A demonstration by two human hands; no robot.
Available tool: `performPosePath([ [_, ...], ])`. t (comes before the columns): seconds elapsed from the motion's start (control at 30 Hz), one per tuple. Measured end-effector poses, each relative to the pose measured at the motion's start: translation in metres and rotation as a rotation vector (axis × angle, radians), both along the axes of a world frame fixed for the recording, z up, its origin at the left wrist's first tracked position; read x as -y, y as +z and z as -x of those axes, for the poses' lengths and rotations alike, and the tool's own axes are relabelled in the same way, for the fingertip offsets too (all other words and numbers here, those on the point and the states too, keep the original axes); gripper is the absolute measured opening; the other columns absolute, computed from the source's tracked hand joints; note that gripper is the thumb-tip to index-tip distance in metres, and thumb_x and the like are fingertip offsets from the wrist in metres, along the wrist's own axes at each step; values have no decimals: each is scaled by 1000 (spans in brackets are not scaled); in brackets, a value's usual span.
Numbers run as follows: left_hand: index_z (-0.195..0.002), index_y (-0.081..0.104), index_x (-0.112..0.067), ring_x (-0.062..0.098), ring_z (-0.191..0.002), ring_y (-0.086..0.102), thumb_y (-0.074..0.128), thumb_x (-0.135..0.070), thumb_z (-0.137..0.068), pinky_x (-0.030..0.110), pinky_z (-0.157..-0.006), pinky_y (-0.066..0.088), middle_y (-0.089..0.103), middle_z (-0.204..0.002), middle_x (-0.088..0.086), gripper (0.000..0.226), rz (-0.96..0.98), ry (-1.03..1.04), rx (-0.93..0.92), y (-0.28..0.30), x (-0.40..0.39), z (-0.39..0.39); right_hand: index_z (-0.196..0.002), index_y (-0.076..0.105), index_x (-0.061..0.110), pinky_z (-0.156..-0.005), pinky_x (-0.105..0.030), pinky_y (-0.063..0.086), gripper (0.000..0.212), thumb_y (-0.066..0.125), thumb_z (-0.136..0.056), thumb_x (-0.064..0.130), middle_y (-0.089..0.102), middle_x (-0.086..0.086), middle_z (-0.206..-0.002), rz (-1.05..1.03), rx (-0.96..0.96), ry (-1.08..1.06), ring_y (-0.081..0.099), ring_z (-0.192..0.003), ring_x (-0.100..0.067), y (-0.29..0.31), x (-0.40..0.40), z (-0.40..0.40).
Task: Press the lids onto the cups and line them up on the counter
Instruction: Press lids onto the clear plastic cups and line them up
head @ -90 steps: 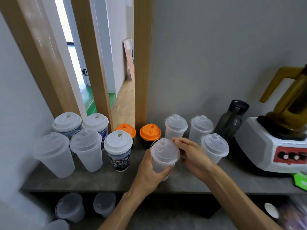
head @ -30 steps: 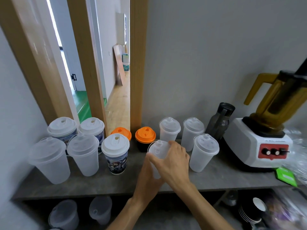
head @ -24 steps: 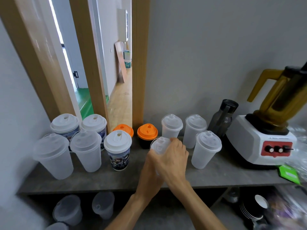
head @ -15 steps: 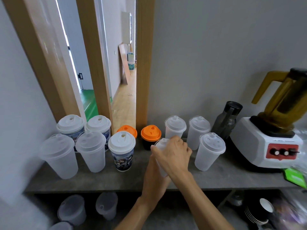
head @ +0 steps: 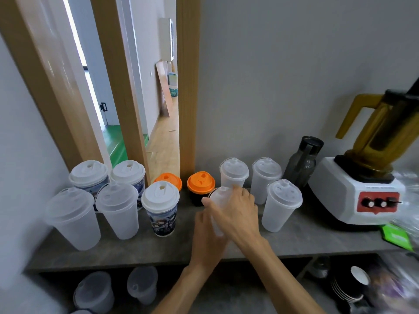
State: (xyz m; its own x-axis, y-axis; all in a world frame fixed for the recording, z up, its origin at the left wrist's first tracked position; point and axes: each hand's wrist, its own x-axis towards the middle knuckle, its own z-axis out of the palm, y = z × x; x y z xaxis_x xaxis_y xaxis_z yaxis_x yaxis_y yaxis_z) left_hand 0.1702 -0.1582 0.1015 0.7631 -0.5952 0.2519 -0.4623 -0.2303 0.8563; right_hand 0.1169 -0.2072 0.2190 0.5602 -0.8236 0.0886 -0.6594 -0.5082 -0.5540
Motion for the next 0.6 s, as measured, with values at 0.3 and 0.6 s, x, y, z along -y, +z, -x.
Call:
performPosePath([
  [0.3, -129, 43, -45, 3, -114, 59, 84, -40, -69, 30, -94, 54, 59, -125, -20, 72, 15, -233, -237, 14, 35, -5, -112, 61, 26, -69, -15, 39, 24, 64, -94, 40, 60, 17, -102, -46, 225, -39, 56, -92, -1, 0, 40, 79],
  [0.6, -136, 46, -33, -5, -110, 52, 78, -42, -80, 19, -92, 45, 50, -128, -20, 65, -108, -150, -103, 0, -4, 4, -87, 62, 33, -69, -26, 57, 7, 65, -93, 35, 65, 14, -77, -89, 190, 89, 63, -74, -1, -37, 21, 98],
])
